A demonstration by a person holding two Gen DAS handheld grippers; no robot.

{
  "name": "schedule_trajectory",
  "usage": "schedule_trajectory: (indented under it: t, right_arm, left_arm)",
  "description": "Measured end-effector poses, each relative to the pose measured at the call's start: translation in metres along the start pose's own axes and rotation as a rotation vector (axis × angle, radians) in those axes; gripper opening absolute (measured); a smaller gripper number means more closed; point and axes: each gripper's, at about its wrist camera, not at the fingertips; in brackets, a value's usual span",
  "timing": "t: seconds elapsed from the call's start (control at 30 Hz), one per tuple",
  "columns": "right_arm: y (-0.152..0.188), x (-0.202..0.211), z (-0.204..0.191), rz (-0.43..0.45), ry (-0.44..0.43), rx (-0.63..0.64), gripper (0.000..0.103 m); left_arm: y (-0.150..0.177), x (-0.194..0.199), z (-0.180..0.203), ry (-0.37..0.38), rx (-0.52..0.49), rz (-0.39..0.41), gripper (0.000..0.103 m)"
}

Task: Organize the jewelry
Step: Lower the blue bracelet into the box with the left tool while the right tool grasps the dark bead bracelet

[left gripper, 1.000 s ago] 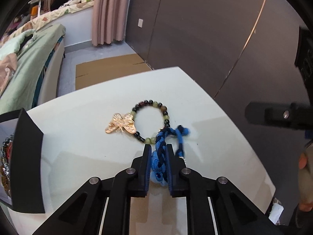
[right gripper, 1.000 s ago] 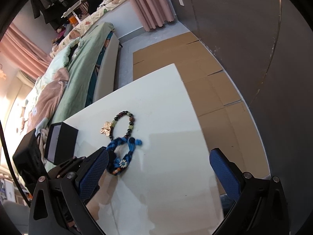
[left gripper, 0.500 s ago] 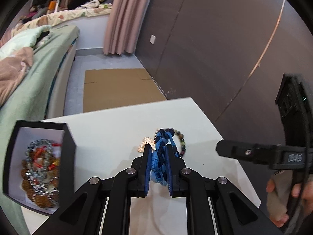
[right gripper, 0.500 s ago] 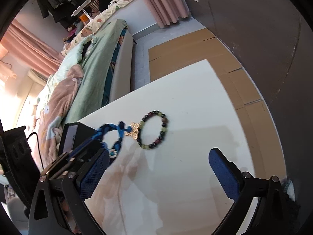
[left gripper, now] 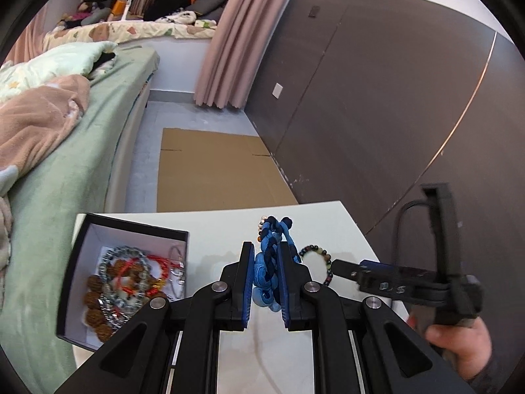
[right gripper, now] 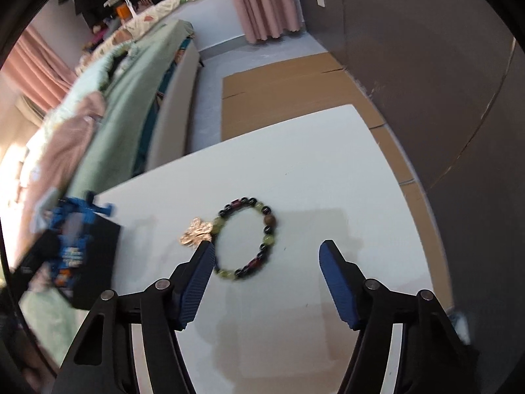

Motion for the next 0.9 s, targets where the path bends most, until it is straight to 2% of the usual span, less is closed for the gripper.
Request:
schedule_trajectory:
  t: [0.03,0.07,0.13,0.2,0.27,0.33,0.43,0.6,0.77,0.83,0.9]
  right_arm:
    - [-0.001,-0.003,-0.003,-0.005,0.016,0.013,0.065]
    - [-0.002,-0.008,-0.007,-0.013,0.042,0.03,0.06]
    - [-0.002,-0.017,-0.012,-0.035,0.075,0.056,0.044]
    - [0.0,-0.021,-0.019,-0.039,0.116,0.097,0.022]
    - [-0.002,-0.021,-0.022,-0.055,0.115,0.118,0.01]
    - [-0.002,-0.018,-0.02,-0.054,0.061,0.099,0.01]
    - [-0.004,-0.006,-0.018,-0.018,0.027,0.079,0.01]
    - [-0.008,0.026,-0.021,0.075,-0.098,0.052,0.01]
    - [-0.009,0.047,-0.037,0.133,-0.199,0.053,0.01]
    - [-0.008,0.055,-0.046,0.158,-0.239,0.056,0.01]
    - [-0.008,0.062,-0.055,0.183,-0.272,0.064,0.01]
  left_arm:
    - [-0.001,0.003,-0.003,-0.001,0.005,0.005,0.014]
    - [-0.003,0.006,-0.007,-0.003,0.013,0.011,0.014]
    - [-0.007,0.011,-0.015,-0.007,0.028,0.021,0.014]
    - [-0.008,0.015,-0.021,-0.011,0.041,0.028,0.014]
    - [-0.01,0.021,-0.03,-0.017,0.057,0.038,0.014]
    - [-0.012,0.026,-0.037,-0.021,0.071,0.045,0.014]
    - [-0.016,0.033,-0.046,-0.028,0.086,0.054,0.014]
    - [-0.018,0.04,-0.061,-0.058,0.117,0.051,0.014]
    - [-0.019,0.038,-0.082,-0.042,0.199,-0.003,0.016]
    - [-0.019,0.033,-0.091,-0.056,0.23,-0.046,0.016]
    - [-0.018,0.032,-0.098,-0.07,0.246,-0.05,0.016]
Point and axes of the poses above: each gripper's, at about its wrist camera, not at the fingertips, and x roughly against the way its jaws point, z to its right, y to its underside, and after that the axes turned 6 degrees about x, right-handed
